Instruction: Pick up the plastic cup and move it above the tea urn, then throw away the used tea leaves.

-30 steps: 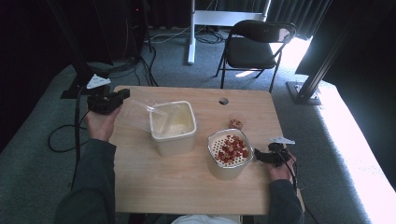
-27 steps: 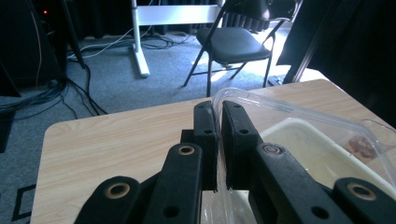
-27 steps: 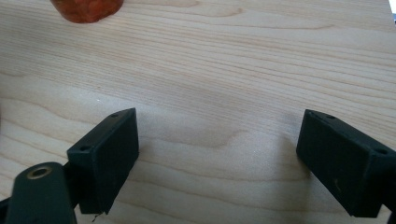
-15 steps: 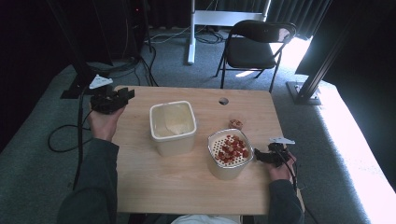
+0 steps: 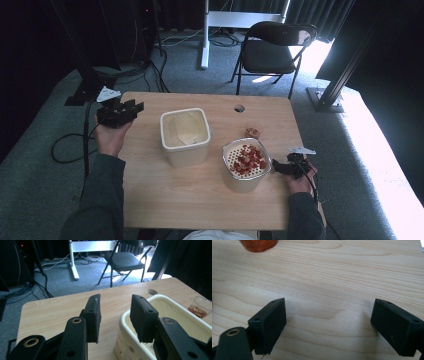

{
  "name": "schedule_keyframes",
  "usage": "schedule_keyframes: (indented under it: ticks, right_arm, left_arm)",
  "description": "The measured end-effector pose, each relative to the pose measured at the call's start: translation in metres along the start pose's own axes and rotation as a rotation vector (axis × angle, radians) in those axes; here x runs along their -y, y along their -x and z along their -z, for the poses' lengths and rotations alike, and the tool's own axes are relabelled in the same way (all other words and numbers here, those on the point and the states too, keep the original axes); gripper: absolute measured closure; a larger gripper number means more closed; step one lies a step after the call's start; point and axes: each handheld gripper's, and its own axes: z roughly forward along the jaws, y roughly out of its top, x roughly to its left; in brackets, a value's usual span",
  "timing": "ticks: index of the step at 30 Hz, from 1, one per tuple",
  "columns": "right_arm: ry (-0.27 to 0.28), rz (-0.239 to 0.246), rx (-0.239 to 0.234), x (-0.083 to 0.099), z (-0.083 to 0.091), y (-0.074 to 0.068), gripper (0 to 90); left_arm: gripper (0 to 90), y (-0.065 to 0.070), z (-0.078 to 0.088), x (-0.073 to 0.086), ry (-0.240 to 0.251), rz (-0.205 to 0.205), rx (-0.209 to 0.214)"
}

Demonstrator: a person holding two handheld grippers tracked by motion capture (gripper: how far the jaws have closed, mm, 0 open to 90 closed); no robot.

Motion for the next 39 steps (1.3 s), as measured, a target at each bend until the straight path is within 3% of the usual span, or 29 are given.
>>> schedule_keyframes:
  ticks: [11, 24, 28, 32, 39]
  right_arm:
    - [-0.001, -0.001, 0.0, 0.0, 0.0, 0.0, 12.5]
    - [0.001, 0.007, -0.008, 0.0, 0.0, 0.001, 13.3]
    - [0.001, 0.016, -0.02, -0.001, 0.0, 0.002, 13.8]
    - [-0.011, 0.023, -0.027, -0.003, -0.001, 0.002, 14.3]
    - [-0.042, 0.031, -0.033, -0.008, -0.004, -0.001, 11.6]
  left_arm:
    - [60.3, 0.0, -0.007, 0.017, -0.024, -0.003, -0.005]
    - [57.3, 0.014, -0.005, 0.034, -0.019, -0.035, 0.006]
    - [56.1, 0.017, -0.005, 0.044, -0.022, -0.034, 0.011]
    - [54.2, 0.023, 0.0, 0.057, -0.026, -0.062, 0.002]
    - [52.6, 0.035, 0.006, 0.089, -0.024, -0.086, -0.004]
